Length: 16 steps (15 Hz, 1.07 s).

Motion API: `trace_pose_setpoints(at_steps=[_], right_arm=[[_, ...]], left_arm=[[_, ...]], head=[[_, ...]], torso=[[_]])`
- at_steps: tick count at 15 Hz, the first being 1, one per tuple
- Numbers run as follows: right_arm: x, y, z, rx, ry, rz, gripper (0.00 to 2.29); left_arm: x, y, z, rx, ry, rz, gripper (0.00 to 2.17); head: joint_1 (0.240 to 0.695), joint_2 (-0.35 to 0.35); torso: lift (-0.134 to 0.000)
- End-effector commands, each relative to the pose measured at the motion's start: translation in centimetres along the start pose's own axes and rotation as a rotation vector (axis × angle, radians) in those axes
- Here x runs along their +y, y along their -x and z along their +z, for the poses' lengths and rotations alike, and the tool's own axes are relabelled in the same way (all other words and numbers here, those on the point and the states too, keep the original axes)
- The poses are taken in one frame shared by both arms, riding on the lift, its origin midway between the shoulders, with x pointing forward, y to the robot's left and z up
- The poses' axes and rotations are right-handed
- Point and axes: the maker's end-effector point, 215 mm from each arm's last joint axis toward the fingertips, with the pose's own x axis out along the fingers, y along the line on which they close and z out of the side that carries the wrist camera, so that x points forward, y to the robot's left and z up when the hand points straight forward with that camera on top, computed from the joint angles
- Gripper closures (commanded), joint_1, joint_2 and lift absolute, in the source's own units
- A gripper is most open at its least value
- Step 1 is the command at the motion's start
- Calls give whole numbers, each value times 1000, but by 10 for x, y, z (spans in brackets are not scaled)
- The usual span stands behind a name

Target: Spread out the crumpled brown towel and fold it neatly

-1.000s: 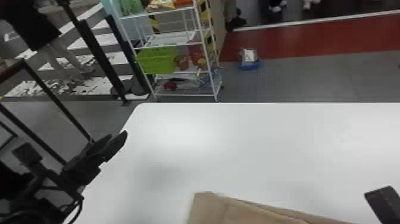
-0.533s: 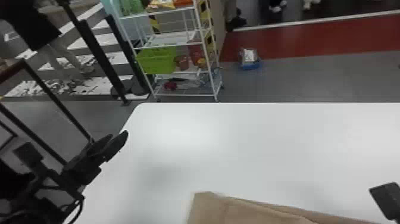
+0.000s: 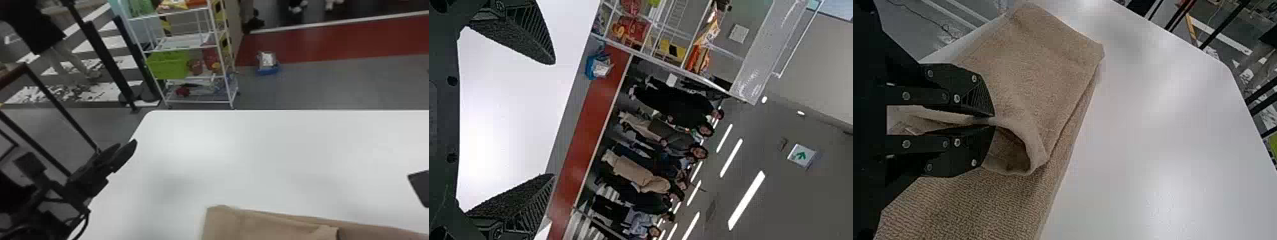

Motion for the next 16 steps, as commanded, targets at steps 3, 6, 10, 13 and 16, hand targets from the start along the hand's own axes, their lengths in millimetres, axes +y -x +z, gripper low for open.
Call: trace_pose_setpoints(at_steps=[3,6,10,13,16], right_arm=[[12,-10,-39,75,-32,48,964],[3,-9,-42,81,-30,16,944],[6,-8,-40,78,-25,25,653],[5,-8,-40,80,-18,14,599],[7,-5,-38,77,-17,24,603]], left_arm=[[2,2,0,0,-1,4,83],[-2,0,2,-2,-5,-2,83],[-1,2,2,-2,-6,1,83],[0,3,2,-1,-5,4,83],[-1,3,2,-2,-4,3,87]], head=[[695,350],[695,350],[695,350],[695,350],[695,350]], torso=[[-122],[-122],[-122],[-122],[-122]])
